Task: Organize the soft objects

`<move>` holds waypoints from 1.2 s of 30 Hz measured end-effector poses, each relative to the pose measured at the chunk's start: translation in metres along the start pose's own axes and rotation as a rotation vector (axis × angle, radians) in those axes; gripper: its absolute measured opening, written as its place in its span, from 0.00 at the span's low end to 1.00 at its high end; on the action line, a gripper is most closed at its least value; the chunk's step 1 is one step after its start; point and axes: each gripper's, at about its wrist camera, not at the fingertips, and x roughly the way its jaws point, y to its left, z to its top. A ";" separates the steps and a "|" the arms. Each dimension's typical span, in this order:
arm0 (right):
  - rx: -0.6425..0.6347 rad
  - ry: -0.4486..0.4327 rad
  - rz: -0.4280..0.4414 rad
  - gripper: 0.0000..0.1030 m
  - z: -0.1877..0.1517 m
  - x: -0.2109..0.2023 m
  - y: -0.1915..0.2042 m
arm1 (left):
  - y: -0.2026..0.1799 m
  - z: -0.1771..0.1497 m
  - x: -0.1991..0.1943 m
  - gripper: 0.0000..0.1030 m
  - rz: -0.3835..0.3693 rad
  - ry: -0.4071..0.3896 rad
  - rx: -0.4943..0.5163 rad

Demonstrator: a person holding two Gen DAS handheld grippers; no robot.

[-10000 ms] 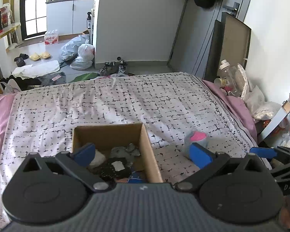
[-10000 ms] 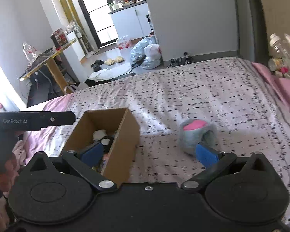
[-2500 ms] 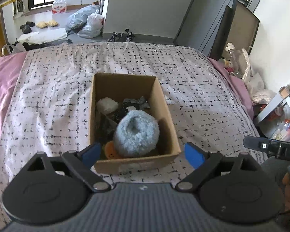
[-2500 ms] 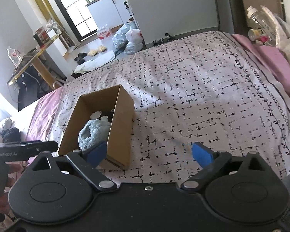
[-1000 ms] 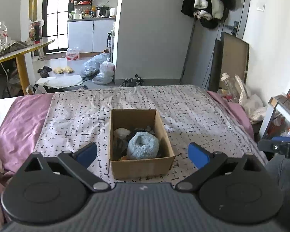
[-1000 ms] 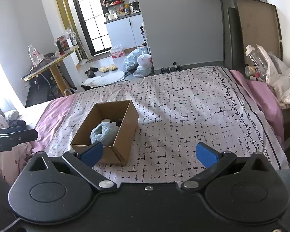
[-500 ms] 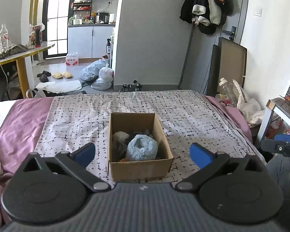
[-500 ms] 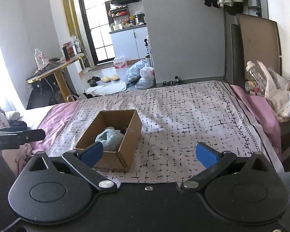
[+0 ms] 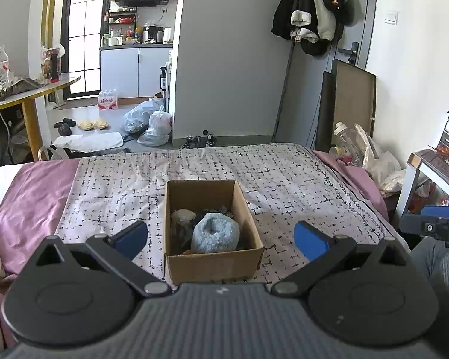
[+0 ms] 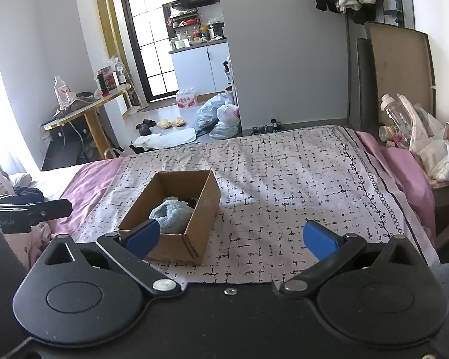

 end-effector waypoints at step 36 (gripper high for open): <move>0.004 -0.001 -0.010 1.00 0.000 0.003 -0.009 | 0.003 0.000 0.006 1.00 0.009 0.038 -0.017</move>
